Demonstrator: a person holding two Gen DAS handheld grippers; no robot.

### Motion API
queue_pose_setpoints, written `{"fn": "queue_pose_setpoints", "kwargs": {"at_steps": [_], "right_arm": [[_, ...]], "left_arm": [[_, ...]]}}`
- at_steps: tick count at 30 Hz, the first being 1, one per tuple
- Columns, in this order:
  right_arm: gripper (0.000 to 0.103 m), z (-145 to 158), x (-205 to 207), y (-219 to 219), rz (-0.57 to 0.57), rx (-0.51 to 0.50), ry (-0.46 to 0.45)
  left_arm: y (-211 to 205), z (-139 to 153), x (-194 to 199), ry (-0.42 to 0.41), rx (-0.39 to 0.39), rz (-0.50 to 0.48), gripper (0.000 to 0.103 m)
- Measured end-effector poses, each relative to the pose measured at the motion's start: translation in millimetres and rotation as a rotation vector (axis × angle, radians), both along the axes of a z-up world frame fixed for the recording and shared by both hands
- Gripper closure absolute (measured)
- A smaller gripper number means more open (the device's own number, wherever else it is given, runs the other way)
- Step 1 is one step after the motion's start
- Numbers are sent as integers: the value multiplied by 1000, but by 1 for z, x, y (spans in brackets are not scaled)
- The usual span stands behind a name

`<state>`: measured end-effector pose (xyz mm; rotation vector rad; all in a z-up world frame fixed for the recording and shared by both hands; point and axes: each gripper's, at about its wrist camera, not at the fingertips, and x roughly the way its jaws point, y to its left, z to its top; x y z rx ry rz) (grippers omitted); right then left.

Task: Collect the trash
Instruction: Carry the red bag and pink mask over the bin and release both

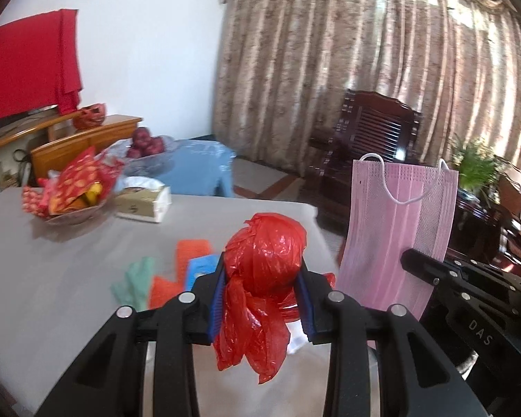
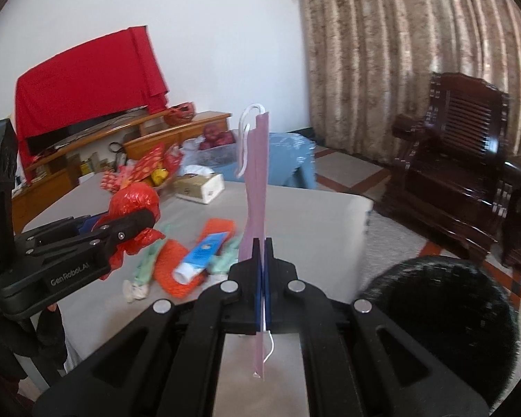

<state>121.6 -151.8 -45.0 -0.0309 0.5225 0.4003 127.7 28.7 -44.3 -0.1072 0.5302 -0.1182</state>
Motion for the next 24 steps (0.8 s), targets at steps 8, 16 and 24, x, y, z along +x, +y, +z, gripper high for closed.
{"fn": "queue_pose_setpoints", "kwargs": {"at_steps": [8,16,24], "right_arm": [[102,4,-10,-72,-136,0,-14],[102,-4,-13,-141,-272,-4,-15],[102,-27,-10,-192,-377,-36,18]], "left_arm": [[-70,-1,9,-6,1,-133,68],[-133,-6,24,-6,-2,-246,68],[-187,-19,42,7,-8,-336,68]]}}
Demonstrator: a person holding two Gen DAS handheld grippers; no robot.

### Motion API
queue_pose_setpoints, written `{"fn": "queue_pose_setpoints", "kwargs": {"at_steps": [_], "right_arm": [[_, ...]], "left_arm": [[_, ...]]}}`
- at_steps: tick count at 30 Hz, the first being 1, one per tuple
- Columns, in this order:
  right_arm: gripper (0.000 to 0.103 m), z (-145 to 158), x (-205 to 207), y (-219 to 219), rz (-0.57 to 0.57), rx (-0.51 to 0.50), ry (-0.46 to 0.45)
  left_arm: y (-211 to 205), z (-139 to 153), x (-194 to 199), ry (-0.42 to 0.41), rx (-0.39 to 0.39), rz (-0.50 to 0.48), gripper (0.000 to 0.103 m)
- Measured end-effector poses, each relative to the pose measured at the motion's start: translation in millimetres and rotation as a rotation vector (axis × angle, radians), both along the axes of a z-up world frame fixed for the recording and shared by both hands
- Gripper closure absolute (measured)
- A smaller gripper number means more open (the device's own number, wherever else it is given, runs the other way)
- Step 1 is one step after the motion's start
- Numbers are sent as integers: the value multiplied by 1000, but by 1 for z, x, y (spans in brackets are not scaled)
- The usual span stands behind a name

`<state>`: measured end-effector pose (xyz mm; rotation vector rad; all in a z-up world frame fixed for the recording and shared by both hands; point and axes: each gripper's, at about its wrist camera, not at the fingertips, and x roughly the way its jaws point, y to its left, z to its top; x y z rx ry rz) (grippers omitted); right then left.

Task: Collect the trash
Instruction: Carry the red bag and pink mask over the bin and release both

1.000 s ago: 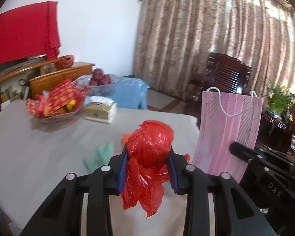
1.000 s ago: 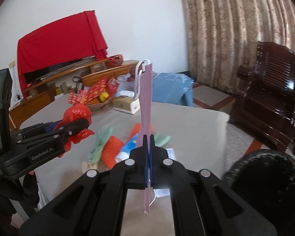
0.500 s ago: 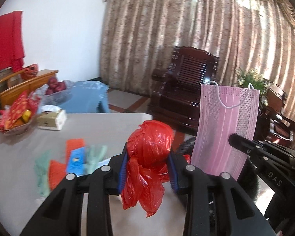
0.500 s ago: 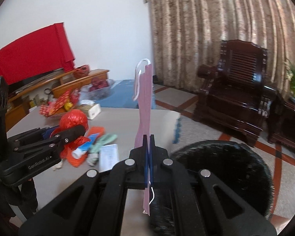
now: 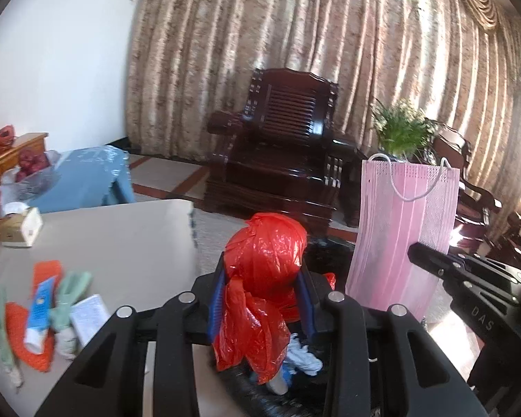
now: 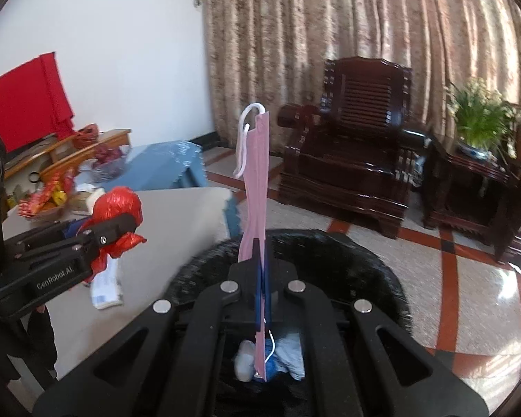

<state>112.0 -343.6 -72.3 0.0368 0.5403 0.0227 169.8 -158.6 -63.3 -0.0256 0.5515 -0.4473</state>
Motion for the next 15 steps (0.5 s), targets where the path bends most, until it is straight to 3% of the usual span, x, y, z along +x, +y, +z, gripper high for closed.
{"fn": "queue_pose_setpoints", "kwargs": {"at_steps": [10,12,15], "right_arm": [[100,-43,7,-40,-83,16,80],[99,-50,9,-44,-92,18,95],[93,-59,9,-50,-114,22,111]], "left_arm": [[-61,-30,23,54,24,-79,67],[-66,-34,27,73,25,-95,62],[-69,-34,27,83,9,-107,44]]}}
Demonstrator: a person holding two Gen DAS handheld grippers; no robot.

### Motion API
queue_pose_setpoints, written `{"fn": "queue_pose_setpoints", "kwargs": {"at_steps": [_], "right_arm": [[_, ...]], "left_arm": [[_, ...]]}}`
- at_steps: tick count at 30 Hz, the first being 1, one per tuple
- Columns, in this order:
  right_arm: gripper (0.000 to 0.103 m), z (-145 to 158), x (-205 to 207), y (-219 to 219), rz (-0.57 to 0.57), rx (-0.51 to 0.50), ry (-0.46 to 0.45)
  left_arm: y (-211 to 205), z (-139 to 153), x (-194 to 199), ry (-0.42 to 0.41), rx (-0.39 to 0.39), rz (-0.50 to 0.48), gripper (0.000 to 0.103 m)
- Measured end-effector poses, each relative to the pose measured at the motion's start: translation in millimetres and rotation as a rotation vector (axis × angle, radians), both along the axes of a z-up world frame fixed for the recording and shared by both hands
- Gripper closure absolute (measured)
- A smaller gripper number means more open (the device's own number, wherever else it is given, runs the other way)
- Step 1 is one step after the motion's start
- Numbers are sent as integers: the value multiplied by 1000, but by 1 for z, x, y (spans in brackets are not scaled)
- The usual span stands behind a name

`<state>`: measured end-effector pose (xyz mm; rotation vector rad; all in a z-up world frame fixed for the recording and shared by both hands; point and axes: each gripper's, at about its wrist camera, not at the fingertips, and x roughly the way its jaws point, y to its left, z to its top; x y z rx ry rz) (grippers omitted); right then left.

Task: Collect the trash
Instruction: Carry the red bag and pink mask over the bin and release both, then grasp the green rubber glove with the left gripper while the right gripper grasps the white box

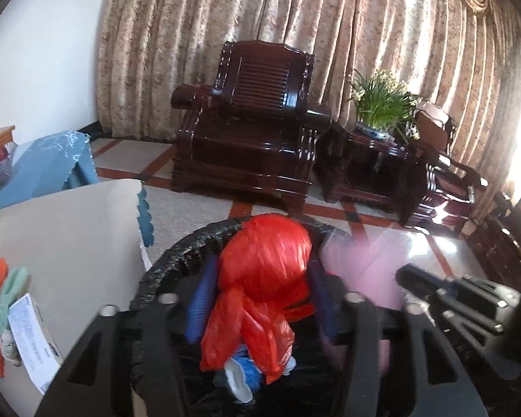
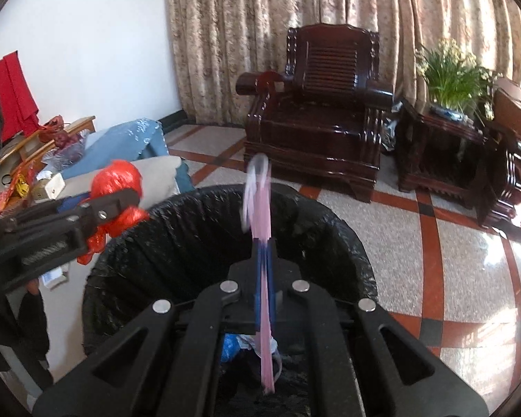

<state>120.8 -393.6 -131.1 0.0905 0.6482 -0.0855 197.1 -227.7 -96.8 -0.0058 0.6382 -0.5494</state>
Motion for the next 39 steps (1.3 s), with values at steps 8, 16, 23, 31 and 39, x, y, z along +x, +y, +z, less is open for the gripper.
{"fn": "queue_pose_setpoints", "kwargs": {"at_steps": [8,16,23,31,39], "right_arm": [[8,5,-16,-5,-83,6,-60],[5,29,-26,27,-35,42,-122],[5,45,-17,95,106,72,-155],[5,51,-1,188,290,62,-165],[5,39,18,260,406,32,-157]], "left_arm": [[26,15,-4,0,-51,34,17],[103,38,-22,-84,-33,180,14],[191,45,-52,-137,27,377,14],[280,35,-82,-148,93,574,14],[330,12,-83,-110,121,666,14]]}}
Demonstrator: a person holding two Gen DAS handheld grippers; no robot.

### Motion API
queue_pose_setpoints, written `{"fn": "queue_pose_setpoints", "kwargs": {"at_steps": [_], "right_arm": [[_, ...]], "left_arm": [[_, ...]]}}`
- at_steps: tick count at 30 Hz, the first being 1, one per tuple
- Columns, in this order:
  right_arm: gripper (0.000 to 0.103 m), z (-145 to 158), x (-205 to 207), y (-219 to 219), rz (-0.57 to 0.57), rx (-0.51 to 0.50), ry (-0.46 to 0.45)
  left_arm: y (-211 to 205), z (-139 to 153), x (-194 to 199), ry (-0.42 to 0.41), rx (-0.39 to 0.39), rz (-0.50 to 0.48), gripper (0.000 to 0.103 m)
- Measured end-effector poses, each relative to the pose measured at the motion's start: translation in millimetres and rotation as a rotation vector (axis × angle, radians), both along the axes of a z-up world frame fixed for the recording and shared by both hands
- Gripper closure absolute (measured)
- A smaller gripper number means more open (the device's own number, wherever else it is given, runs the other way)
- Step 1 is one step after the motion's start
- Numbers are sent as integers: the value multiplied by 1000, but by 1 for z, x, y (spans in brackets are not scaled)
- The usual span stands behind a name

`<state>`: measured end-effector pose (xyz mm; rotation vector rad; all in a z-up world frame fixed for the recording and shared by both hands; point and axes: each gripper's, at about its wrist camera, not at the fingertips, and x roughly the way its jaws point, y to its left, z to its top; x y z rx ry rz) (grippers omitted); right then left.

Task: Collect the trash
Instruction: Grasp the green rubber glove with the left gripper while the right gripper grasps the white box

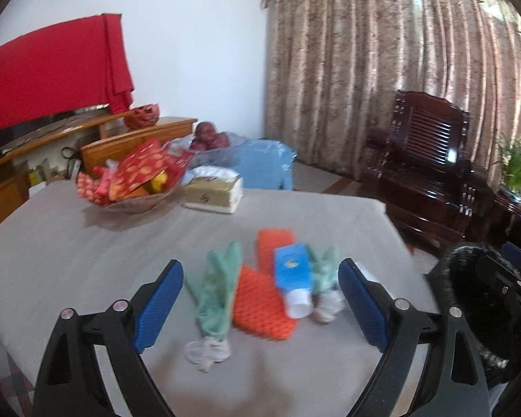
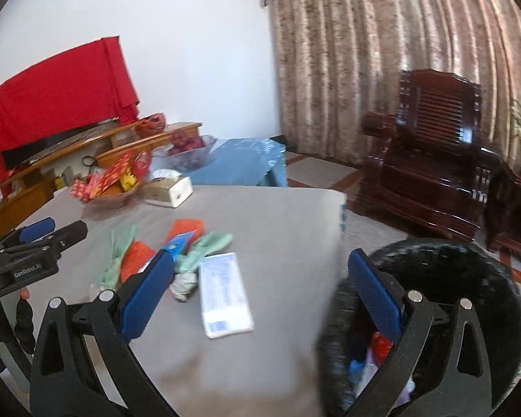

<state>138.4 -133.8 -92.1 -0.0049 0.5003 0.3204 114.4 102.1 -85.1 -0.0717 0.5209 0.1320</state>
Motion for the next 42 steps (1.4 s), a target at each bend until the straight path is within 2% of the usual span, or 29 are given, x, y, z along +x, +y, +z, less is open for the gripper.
{"fn": "queue_pose_setpoints", "kwargs": {"at_steps": [6,15,21,23,27,29,34,42], "right_arm": [[5,-20,20,34,34,-15,50],[5,-53,47,58,38,-40,108],[5,-70,56,67,54,-85,128],[5,-76,59,67,59,-93,148],[6,-87,65,66,49,-111,178],[6,-90,69,66,39,-120,189],[6,-100,79,64,47,-124,242],[36,-115,90,77,108,-166,340]], "left_arm": [[34,-33,19,72,-20,55,15],[51,-76,55,163,-37,77,18],[60,-97,71,226,-68,72,25],[61,-102,72,241,-76,69,32],[61,-106,72,245,-92,65,38],[58,-106,72,242,-91,57,45],[58,-105,67,234,-109,57,48],[61,-110,64,261,-132,79,44]]}}
